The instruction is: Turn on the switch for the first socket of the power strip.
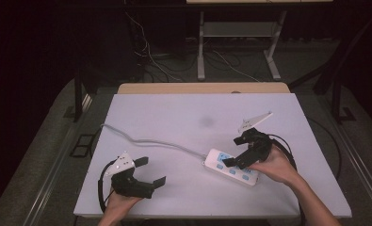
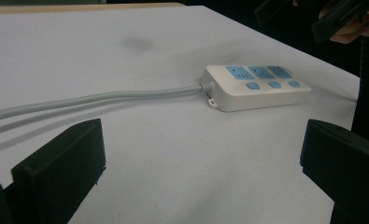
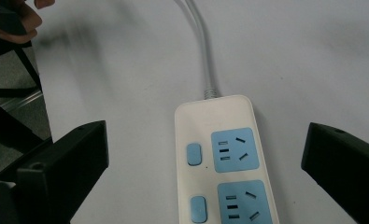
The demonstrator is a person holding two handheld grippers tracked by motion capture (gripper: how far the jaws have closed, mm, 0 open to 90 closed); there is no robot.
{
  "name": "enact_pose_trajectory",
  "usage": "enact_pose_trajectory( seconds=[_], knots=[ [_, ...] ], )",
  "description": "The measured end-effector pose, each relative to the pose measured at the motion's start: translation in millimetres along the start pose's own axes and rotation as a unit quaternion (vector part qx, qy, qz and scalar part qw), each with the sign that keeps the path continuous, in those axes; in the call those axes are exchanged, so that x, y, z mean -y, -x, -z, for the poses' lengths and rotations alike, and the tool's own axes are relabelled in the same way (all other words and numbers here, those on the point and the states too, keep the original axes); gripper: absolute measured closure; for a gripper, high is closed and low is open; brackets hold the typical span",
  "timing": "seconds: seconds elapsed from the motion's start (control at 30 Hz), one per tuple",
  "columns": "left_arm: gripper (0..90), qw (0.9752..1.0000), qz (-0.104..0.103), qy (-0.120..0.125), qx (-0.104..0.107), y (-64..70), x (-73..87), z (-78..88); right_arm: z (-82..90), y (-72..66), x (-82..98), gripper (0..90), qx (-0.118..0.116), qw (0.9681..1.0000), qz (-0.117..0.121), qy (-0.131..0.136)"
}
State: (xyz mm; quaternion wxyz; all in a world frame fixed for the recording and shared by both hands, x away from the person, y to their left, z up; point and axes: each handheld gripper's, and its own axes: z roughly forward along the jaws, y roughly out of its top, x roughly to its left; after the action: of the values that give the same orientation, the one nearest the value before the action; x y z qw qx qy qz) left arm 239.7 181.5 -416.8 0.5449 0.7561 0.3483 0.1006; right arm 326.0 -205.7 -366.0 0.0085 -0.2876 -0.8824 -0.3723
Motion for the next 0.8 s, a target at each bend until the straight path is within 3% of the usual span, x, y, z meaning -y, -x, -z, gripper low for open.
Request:
enact_pose_trajectory(
  seconds=[0.37,0.57,0.8],
  knots=[
    [0.0,1.0,0.0,-0.001,0.001,-0.2,0.2,0.3,-15.3,2.2,-3.0,0.5,-0.007,0.9996,0.005,-0.027],
    [0.0,1.0,-0.001,-0.003,0.002,-0.3,0.5,-0.3,-20.3,4.0,-5.0,31.8,-0.02,0.999,0.011,-0.038],
    [0.0,1.0,-0.001,-0.004,0.002,-0.9,0.6,0.2,-26.9,5.3,-6.3,51.8,-0.028,0.9982,0.011,-0.052]
  ],
)
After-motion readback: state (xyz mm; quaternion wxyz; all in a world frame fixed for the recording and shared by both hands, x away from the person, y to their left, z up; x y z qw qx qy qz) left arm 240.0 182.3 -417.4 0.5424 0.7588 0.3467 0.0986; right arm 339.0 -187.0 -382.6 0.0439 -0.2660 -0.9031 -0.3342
